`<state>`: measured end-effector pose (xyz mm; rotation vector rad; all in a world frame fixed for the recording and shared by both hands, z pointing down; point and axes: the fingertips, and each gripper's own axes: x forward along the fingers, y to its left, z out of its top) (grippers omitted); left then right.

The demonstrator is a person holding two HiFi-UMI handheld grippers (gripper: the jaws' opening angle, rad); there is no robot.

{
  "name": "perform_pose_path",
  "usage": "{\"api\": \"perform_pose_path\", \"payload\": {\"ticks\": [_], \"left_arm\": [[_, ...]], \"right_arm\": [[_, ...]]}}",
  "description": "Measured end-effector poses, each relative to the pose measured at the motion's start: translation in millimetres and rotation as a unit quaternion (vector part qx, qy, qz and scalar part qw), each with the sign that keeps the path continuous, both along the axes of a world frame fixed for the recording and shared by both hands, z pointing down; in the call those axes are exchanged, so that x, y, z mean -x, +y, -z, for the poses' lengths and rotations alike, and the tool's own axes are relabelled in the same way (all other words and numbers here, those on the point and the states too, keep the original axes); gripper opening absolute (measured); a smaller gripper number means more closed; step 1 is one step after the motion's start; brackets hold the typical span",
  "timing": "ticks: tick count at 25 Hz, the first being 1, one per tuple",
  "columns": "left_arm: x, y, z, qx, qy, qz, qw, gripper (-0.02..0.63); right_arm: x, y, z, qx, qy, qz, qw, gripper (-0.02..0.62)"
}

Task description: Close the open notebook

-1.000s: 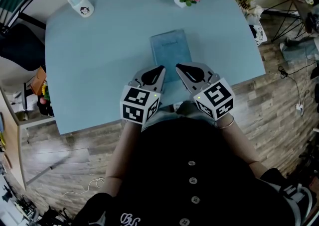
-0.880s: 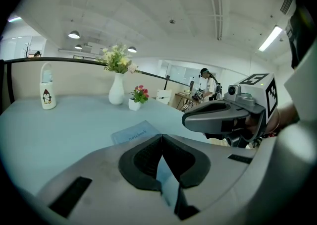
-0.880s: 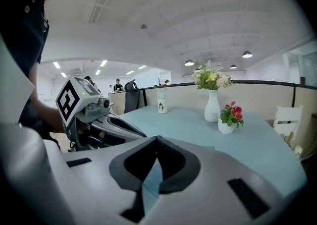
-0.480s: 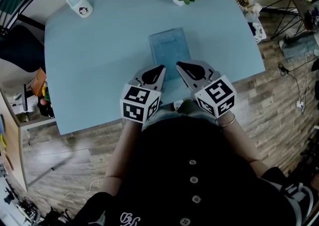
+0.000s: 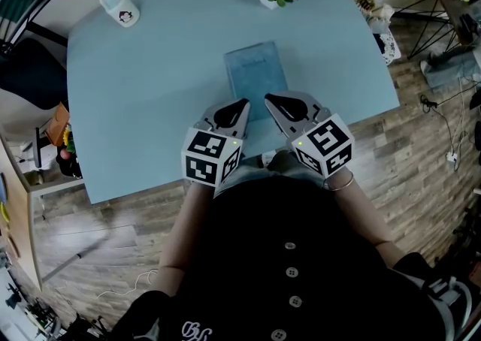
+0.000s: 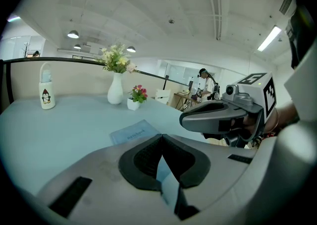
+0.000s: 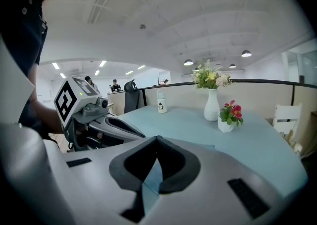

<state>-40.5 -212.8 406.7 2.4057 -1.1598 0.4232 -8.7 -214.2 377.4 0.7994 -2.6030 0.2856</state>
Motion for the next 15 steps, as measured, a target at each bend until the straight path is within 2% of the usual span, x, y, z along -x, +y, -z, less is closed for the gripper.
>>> {"api": "perform_pose_path", "payload": {"ticks": [15], "left_arm": [[0.7, 1.7, -0.1, -0.002, -0.004, 0.001, 1.0000, 0.015]], "right_arm": [[-2.6, 1.3, -1.5, 0.001, 0.002, -0.006, 1.000, 0.000]]}}
